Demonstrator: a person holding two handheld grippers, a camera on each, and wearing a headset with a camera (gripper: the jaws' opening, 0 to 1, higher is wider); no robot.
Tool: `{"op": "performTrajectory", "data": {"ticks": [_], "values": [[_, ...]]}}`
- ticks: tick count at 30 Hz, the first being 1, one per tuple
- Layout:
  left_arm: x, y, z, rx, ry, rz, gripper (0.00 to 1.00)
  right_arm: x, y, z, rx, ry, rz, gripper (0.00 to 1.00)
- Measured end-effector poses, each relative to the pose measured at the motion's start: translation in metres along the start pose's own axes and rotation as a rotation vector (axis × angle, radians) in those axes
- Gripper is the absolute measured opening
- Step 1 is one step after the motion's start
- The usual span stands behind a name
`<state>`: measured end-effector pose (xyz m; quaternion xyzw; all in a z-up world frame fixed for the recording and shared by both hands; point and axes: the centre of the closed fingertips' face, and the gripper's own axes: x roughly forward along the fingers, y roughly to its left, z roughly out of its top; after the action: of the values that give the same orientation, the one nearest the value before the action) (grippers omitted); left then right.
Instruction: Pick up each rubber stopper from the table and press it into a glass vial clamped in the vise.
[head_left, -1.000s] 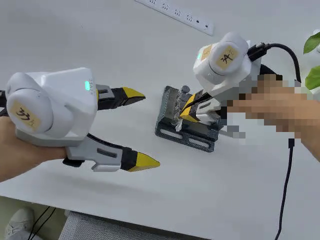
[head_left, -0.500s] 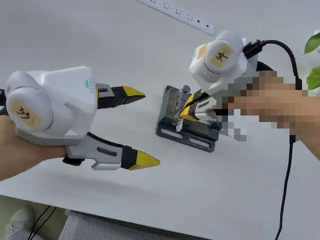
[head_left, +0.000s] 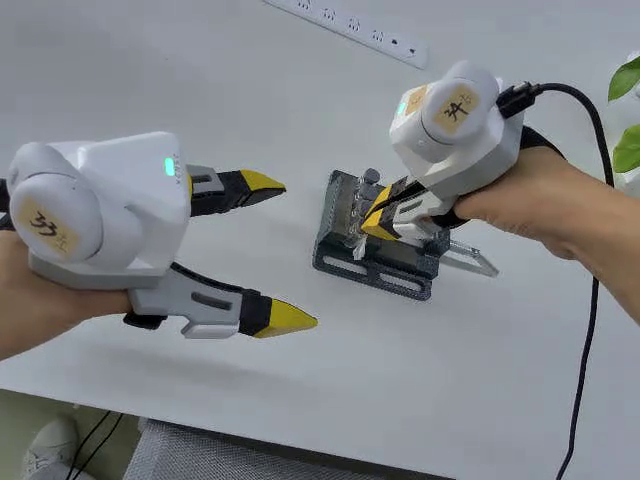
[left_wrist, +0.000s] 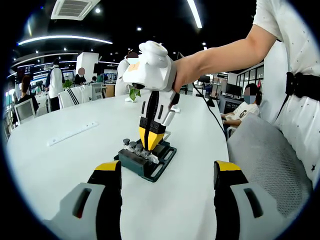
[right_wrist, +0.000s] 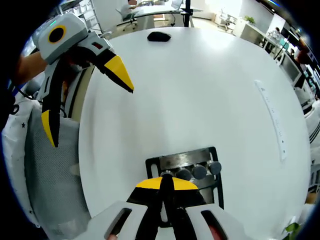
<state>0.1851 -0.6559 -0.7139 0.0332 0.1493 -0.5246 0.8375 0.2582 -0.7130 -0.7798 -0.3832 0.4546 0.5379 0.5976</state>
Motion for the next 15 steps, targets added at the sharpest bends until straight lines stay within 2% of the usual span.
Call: {"op": "performTrajectory", "data": {"ticks": [7, 15], "values": [[-0.001, 0.000, -0.001, 0.002, 0.016, 0.007, 0.75, -0.011, 0.000, -0.002, 0.036, -0.058, -0.015, 0.03], [-0.002, 0.002, 0.001, 0.009, 0.031, 0.012, 0.81, -0.036, -0.005, -0.017, 0.095, -0.132, -0.054, 0.07]]}}
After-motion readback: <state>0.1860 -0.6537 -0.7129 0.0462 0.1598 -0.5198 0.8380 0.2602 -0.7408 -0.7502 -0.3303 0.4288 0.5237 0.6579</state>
